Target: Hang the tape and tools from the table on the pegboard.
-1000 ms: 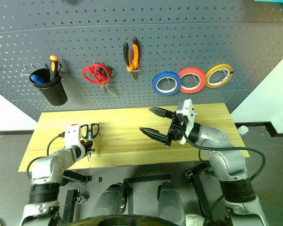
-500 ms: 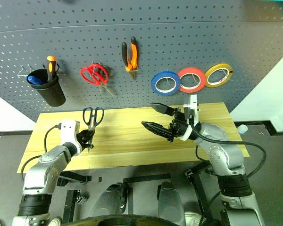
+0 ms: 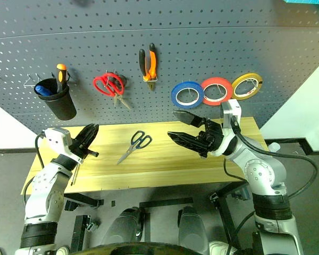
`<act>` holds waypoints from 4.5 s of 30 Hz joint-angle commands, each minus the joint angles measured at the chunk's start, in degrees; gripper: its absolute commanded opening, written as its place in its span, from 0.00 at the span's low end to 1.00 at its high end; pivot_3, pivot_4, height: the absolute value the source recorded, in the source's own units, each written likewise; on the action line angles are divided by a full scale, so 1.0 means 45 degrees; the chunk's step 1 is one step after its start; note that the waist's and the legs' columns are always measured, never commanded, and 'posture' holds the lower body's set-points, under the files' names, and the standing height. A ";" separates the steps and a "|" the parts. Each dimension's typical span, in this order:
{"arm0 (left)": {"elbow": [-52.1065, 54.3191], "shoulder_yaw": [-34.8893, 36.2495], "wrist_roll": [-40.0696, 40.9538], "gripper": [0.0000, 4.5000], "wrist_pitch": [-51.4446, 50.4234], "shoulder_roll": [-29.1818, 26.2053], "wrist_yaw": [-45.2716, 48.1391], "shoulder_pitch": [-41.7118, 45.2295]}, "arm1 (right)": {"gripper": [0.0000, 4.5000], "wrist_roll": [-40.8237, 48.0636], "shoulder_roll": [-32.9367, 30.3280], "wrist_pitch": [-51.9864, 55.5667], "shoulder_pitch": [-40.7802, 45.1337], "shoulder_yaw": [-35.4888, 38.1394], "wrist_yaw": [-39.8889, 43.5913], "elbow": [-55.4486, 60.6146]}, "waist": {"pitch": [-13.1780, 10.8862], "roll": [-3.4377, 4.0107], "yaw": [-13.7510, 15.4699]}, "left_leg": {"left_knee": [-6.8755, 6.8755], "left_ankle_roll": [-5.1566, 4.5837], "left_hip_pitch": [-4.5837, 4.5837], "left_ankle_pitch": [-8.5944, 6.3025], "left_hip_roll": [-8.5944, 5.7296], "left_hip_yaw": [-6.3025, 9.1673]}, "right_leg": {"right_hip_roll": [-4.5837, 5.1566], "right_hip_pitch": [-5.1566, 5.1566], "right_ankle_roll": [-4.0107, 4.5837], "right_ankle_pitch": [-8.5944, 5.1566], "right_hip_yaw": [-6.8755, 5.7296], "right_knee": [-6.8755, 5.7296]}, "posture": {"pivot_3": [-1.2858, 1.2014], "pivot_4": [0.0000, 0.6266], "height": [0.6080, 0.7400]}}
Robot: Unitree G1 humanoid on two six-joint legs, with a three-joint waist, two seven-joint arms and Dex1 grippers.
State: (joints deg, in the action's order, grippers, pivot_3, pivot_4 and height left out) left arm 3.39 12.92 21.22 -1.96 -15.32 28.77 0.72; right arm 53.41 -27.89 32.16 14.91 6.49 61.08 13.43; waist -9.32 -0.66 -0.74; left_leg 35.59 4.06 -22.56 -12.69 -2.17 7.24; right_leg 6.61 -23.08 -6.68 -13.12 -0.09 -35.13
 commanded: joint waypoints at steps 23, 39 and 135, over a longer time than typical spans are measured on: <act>-0.7355 -0.3949 -0.3448 1.00 -1.1170 -0.0043 -0.2674 0.8188 | 1.00 -0.0699 0.0292 -0.0022 -0.0670 -0.0401 -0.1050 0.0905 | -0.0002 -0.0014 -0.0108 | 0.0058 -0.0014 0.0011 -0.0009 0.0001 0.0015 | -0.0015 0.0023 -0.0132 -0.0012 -0.0004 -0.0044 | 0.49 0.23 1.00; -1.2948 -0.5544 -0.4983 1.00 -0.9461 0.0533 -0.0785 1.0510 | 1.00 -0.0807 0.0286 -0.0018 -0.0710 -0.0501 -0.1660 0.1007 | -0.0111 -0.0083 -0.0061 | 0.0023 -0.0013 -0.0026 -0.0010 0.0000 0.0015 | -0.0009 -0.0013 -0.0144 -0.0019 -0.0005 -0.0020 | 0.49 0.25 1.00; -0.0429 0.0398 -0.1213 0.11 -0.0634 -0.1533 0.0212 0.2501 | 1.00 -0.2238 -0.0072 -0.2710 0.0059 -0.1251 0.0601 0.0158 | -0.0059 -0.0069 -0.0017 | 0.0030 -0.0013 0.0018 -0.0008 0.0005 -0.0036 | -0.0003 0.0015 -0.0043 0.0014 0.0032 -0.0016 | 0.50 0.13 1.00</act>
State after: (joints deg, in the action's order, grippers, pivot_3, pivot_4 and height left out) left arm 1.48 15.47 16.44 -6.98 -22.03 29.88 10.15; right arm 43.03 -28.50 20.27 14.16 0.26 63.86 11.68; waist -9.59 -0.97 -0.82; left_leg 35.72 4.00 -22.48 -12.73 -2.15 7.07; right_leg 6.60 -23.02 -6.98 -12.99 0.06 -35.20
